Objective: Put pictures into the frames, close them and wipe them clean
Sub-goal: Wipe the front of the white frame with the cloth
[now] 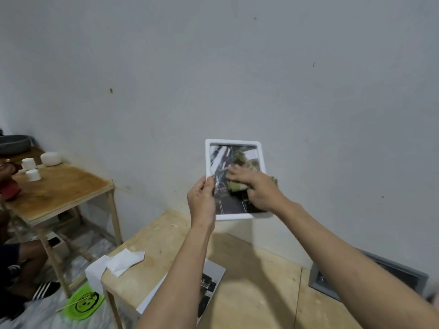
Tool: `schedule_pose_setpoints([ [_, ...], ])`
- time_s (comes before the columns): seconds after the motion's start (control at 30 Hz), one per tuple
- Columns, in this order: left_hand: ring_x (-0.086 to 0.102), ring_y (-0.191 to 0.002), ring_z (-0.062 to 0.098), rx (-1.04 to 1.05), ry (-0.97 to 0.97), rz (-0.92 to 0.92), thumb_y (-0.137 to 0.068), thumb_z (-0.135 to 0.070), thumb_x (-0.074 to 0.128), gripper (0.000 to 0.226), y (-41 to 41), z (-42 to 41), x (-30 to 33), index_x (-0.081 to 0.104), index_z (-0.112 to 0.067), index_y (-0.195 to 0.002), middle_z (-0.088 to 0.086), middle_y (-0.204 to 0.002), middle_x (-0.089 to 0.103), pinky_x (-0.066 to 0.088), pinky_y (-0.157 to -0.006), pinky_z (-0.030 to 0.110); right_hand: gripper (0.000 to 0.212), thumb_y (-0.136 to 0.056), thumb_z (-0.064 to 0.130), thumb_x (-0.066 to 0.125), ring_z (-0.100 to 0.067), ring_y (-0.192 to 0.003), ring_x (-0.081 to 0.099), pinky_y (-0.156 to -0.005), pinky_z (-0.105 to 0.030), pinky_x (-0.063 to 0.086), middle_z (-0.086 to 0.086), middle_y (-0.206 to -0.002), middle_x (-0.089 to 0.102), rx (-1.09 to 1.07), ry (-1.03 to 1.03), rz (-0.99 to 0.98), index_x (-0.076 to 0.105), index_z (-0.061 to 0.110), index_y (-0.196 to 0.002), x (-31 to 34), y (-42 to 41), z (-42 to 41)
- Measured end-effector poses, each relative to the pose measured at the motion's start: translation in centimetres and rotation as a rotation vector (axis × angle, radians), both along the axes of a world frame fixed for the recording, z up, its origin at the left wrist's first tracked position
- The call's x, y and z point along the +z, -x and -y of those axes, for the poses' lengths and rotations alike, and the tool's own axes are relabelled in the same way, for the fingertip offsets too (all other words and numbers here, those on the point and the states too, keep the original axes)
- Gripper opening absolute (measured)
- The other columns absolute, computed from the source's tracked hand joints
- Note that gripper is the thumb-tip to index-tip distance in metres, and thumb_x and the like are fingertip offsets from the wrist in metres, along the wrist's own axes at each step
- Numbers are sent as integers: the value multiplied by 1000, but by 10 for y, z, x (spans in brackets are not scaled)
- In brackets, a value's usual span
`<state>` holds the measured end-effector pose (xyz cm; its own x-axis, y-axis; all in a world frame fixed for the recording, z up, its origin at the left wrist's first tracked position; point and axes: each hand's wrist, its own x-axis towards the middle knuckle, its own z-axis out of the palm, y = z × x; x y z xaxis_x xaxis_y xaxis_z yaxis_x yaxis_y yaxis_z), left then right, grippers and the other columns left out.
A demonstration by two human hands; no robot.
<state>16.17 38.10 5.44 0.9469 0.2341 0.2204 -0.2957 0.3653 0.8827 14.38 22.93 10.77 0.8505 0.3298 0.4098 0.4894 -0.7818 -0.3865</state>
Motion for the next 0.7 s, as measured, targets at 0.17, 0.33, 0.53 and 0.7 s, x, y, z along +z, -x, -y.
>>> schedule_pose_setpoints([
  [0.17, 56, -76, 17, 45, -61, 3, -99, -22, 56, 27, -10, -17, -5, 68, -15, -77, 3, -77, 63, 46, -74, 34, 60, -75, -22, 37, -15, -109, 62, -94, -32, 51, -4, -117, 69, 167, -312, -534, 74, 13, -106, -13, 34, -7],
  [0.33, 56, -75, 22, -14, -183, 49, -95, -33, 54, 27, -7, -7, -10, 70, -13, -88, 11, -78, 64, 52, -76, 48, 68, -67, -23, 33, -25, -118, 60, -100, -24, 46, -5, -116, 68, -98, -616, -43, 72, 14, -107, 31, 11, 16],
  [0.53, 52, -80, 22, -120, -53, 100, -97, -27, 57, 23, 3, 3, 1, 73, -11, -91, 9, -85, 60, 45, -78, 41, 68, -71, -6, 48, -32, -141, 30, -116, -36, 16, -12, -150, 37, -173, 117, 374, 48, 7, -138, 21, -18, 35],
  [0.7, 50, -80, 22, -65, 7, 55, -94, -26, 60, 25, -4, -7, -9, 69, -4, -84, 10, -84, 59, 42, -78, 40, 68, -86, 10, 51, -12, -148, 8, -121, -30, 8, 4, -158, 14, -73, 46, 224, 27, 19, -149, -72, 21, 18],
])
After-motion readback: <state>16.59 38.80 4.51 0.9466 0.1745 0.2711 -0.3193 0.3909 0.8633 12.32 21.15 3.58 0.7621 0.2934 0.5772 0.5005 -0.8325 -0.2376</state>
